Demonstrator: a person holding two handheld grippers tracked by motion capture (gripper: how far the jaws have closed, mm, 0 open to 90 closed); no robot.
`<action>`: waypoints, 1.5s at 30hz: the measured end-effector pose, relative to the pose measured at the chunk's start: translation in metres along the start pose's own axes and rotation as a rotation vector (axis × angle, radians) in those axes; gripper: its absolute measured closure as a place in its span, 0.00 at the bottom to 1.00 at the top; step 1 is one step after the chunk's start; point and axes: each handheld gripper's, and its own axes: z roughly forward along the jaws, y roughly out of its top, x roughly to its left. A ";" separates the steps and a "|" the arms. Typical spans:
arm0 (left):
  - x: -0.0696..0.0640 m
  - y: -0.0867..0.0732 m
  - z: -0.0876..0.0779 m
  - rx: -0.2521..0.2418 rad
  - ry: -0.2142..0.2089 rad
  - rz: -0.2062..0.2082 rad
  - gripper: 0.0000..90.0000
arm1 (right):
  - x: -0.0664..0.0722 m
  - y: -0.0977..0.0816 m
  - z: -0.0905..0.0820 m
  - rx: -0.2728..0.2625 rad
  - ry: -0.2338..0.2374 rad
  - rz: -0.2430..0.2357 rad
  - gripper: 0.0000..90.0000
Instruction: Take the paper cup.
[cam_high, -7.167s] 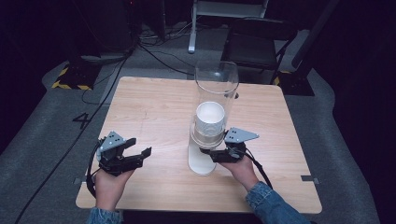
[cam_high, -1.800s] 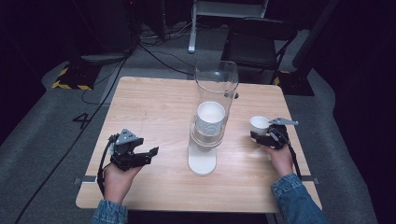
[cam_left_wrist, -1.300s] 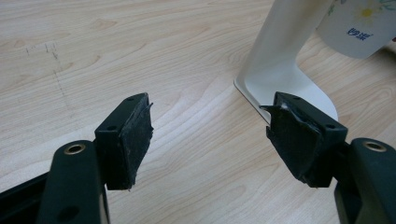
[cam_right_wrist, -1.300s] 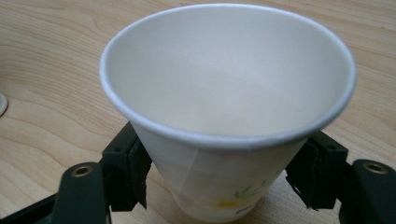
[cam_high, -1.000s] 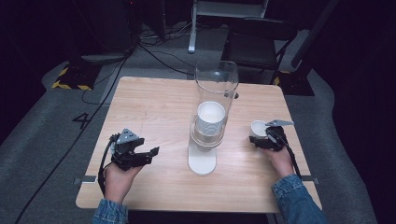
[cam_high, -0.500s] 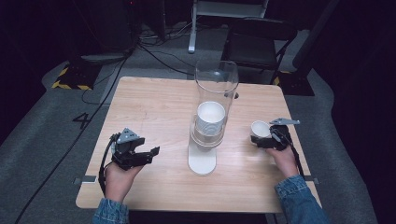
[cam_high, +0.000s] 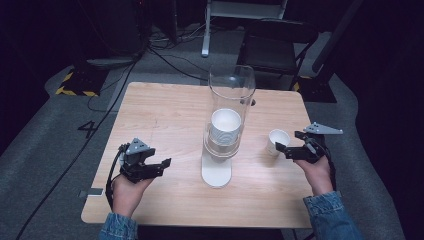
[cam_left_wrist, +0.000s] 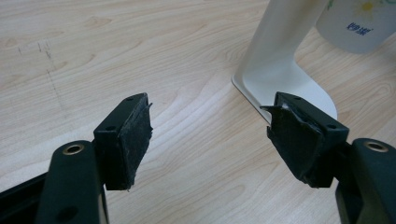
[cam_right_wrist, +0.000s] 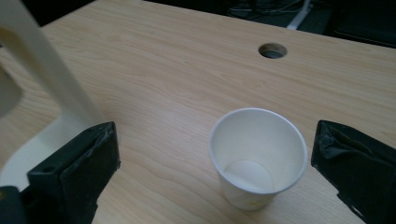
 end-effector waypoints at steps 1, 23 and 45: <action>0.000 0.000 0.000 0.001 -0.001 -0.001 0.33 | 0.004 0.002 -0.003 -0.008 0.019 -0.002 0.02; -0.002 0.000 0.003 0.036 -0.025 0.037 0.32 | 0.077 -0.002 -0.002 0.031 0.302 -0.195 0.23; -0.005 0.002 0.010 0.060 -0.027 0.047 0.32 | 0.099 -0.035 0.020 -0.029 0.280 -0.234 0.28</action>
